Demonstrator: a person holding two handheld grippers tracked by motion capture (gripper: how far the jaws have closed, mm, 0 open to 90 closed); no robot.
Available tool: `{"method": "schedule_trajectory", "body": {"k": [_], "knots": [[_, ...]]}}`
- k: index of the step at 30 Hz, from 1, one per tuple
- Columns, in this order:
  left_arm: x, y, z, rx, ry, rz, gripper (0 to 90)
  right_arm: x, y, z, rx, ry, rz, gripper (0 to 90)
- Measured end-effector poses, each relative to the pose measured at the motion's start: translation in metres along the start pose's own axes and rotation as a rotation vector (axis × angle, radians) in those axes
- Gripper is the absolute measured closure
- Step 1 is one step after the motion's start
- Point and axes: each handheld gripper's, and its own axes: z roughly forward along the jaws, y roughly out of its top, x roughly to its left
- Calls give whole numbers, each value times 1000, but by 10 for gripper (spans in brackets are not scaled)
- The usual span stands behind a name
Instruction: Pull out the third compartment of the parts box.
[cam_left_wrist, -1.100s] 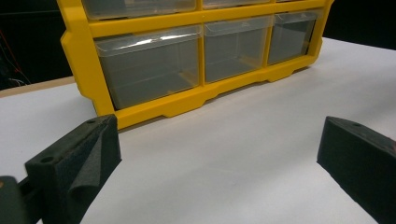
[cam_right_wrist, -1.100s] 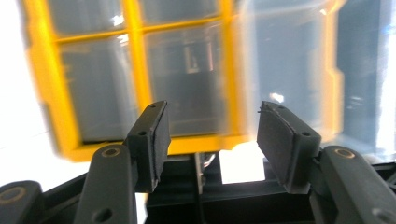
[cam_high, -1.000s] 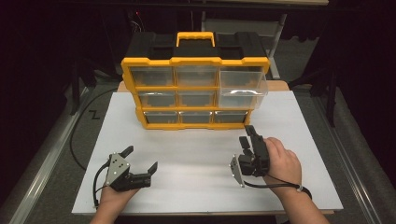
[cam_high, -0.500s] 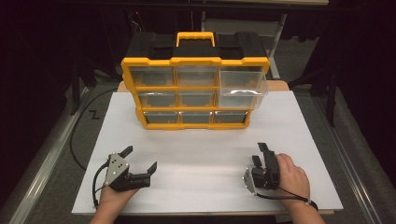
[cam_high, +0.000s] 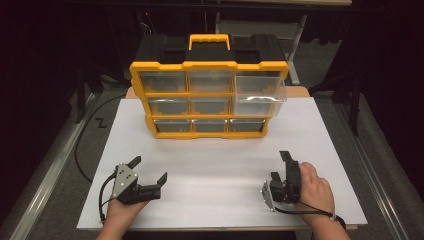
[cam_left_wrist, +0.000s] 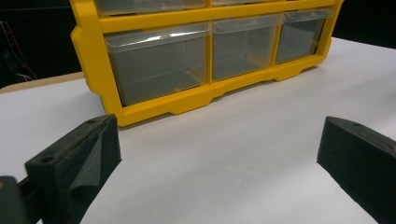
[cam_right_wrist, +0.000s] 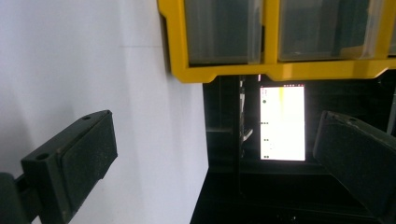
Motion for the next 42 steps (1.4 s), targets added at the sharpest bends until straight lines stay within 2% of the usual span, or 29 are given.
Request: {"method": "schedule_trajectory", "body": {"k": [3, 4, 5, 6, 9, 10, 12, 13, 14, 15, 16, 17, 19, 20, 21, 22, 23, 25, 27, 34, 35, 36, 40, 42], "knots": [[0, 0, 1, 12, 14, 7, 4, -2, 0, 1, 2, 2, 28, 9], [1, 0, 2, 18, 19, 3, 4, -2, -2, 2, 13, 13, 53, 9], [1, 0, 2, 18, 19, 3, 4, -2, -2, 2, 13, 13, 53, 9], [1, 0, 2, 19, 19, 1, 4, -1, -6, 4, 28, 19, 87, 9], [1, 0, 1, 18, 19, 2, 5, -2, -9, 6, 50, 22, 113, 9], [1, 0, 1, 17, 18, 0, 5, -4, -13, 8, 50, 33, 166, 9], [1, 0, 1, 15, 17, 0, 5, -5, -15, 9, 54, 37, 182, 9], [1, 1, 1, 14, 15, 1, 5, -5, -17, 10, 53, 50, 235, 9], [0, 1, 1, 11, 9, 4, 6, -5, -18, 10, 54, 60, 264, 9], [0, 1, 1, 11, 9, 4, 6, -5, -18, 10, 54, 60, 264, 9], [0, 1, 1, 15, 3, 10, 6, -5, -20, 11, 60, 86, 312, 9], [0, 1, 1, 15, 3, 10, 6, -5, -20, 11, 60, 86, 312, 9], [-1, 0, 2, 21, -4, 10, 8, -5, -23, 13, 68, 121, 413, 10], [-1, 0, 2, 21, -4, 10, 8, -7, -24, 14, 61, 140, 438, 10], [0, 0, 3, 32, -8, 6, 9, -7, -24, 15, 62, 147, 490, 10], [0, 0, 3, 32, -8, 6, 8, -7, -24, 15, 62, 147, 490, 10], [0, 1, 4, 40, -6, 6, 9, -6, -24, 16, 59, 173, 554, 10], [0, 1, 4, 40, -8, -10, 13, -5, -25, 17, 58, 211, 625, 10], [0, 1, 4, 42, -14, -16, 15, -7, -25, 17, 55, 230, 681, 10], [1, -2, 6, 67, -29, -26, 4, -18, -34, 15, 15, 296, 979, 13], [1, -2, 6, 67, -29, -26, 4, -18, -34, 15, 15, 296, 979, 13], [1, -2, 7, 67, -28, -23, 4, -21, -38, 13, -11, 313, 1071, 13], [1, -1, 5, 55, -17, -30, 4, -26, -48, 6, -66, 326, 1239, 12], [2, -1, 4, 52, -18, -40, 4, -27, -54, 2, -111, 342, 1336, 12]]}}
